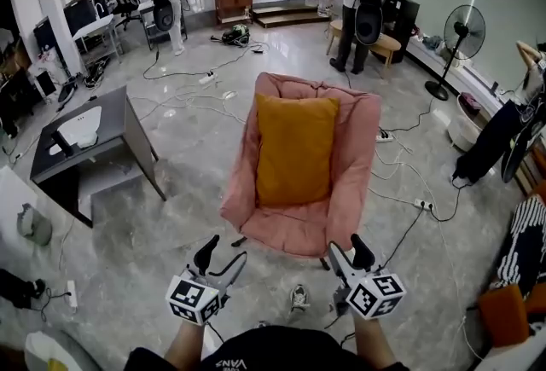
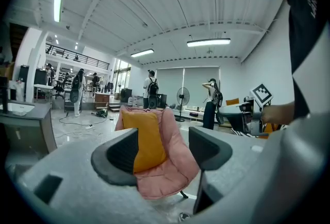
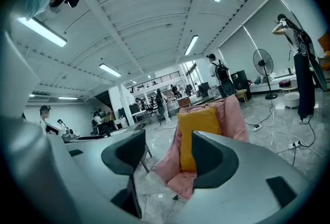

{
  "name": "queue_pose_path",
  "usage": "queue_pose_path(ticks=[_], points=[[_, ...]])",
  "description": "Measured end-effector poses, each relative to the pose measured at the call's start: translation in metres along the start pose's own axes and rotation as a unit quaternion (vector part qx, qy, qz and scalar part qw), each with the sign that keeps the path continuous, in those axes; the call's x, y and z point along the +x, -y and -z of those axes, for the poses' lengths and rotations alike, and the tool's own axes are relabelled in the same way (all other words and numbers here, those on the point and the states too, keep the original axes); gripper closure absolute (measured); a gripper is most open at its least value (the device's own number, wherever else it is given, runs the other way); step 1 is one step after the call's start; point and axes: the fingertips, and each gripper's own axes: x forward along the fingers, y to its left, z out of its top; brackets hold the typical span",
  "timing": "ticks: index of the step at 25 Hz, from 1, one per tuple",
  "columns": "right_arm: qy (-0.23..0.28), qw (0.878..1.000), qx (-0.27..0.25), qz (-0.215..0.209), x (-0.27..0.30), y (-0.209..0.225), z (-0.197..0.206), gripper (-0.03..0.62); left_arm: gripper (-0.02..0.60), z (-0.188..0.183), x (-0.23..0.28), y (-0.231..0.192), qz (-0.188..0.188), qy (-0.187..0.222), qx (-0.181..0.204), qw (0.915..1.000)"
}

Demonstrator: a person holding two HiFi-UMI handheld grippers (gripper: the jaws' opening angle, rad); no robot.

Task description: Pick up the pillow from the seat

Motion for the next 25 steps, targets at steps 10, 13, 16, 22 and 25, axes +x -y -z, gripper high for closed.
queue_pose_path(ticks=[10, 13, 16, 22, 25], points=[[-0.009, 0.999, -0.004, -0.033, 0.067, 0.073, -0.035, 0.327, 0.28, -0.027, 0.098, -0.007, -0.026, 0.009, 0.01, 0.9996], [-0.018, 0.999, -0.004, -0.042, 0.082, 0.096, -0.04, 0.327, 0.281, -0.028, 0.123, -0.006, -0.036, 0.008, 0.006, 0.9993], [-0.024, 0.998, -0.005, -0.049, 0.096, 0.117, -0.046, 0.327, 0.281, -0.028, 0.145, -0.005, -0.047, 0.007, 0.001, 0.9989], [-0.034, 0.998, -0.007, -0.05, 0.123, 0.149, -0.05, 0.329, 0.281, -0.024, 0.172, -0.012, -0.067, 0.007, -0.008, 0.9977], [-0.036, 0.998, -0.003, -0.05, 0.133, 0.156, -0.052, 0.329, 0.28, -0.02, 0.178, -0.019, -0.072, -0.001, -0.014, 0.9973]])
